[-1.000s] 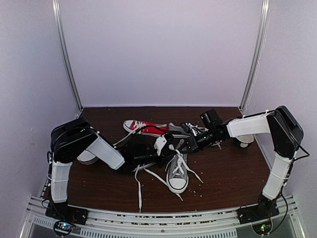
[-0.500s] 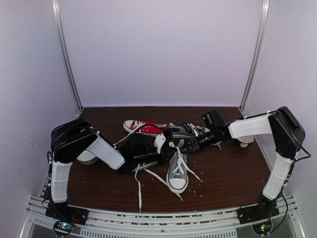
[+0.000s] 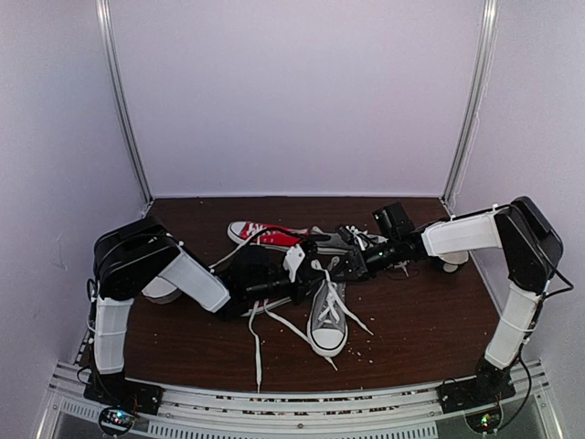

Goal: Tie the shoes
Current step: Cross the half-tied shoelace with the shoelace loop, then tie the loops with the shoelace on the shoe.

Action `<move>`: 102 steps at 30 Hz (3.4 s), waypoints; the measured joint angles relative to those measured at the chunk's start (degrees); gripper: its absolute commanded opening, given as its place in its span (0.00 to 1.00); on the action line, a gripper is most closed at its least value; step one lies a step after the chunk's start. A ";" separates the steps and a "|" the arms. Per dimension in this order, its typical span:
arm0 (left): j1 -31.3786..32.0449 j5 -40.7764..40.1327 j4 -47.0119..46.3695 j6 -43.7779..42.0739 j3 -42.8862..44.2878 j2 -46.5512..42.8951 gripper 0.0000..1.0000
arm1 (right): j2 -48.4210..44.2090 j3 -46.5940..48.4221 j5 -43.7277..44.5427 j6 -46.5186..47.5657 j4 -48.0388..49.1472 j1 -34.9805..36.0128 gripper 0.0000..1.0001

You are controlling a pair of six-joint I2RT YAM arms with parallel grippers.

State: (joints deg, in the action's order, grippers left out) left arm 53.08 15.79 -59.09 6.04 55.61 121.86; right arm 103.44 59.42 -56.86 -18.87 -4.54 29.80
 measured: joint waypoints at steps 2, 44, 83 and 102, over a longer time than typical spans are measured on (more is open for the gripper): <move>0.00 0.07 0.02 0.13 0.00 0.09 0.00 | 0.15 0.00 -0.04 0.00 0.02 0.02 0.19; -0.26 0.90 -4.35 1.64 -2.05 0.85 0.45 | -3.58 -1.77 5.27 2.01 -0.70 -0.48 0.00; -2.56 -2.19 -7.61 11.39 -2.84 -0.57 0.32 | -3.78 -1.77 5.27 3.08 -2.51 -0.48 0.00; -2.75 -3.52 -5.57 16.85 -4.15 -2.34 0.00 | -10.95 -5.84 10.49 3.67 -4.81 -0.48 0.00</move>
State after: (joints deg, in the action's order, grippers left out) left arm 50.33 12.27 -64.66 22.90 51.46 119.52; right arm 92.49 53.58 -46.37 -15.20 -9.34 29.32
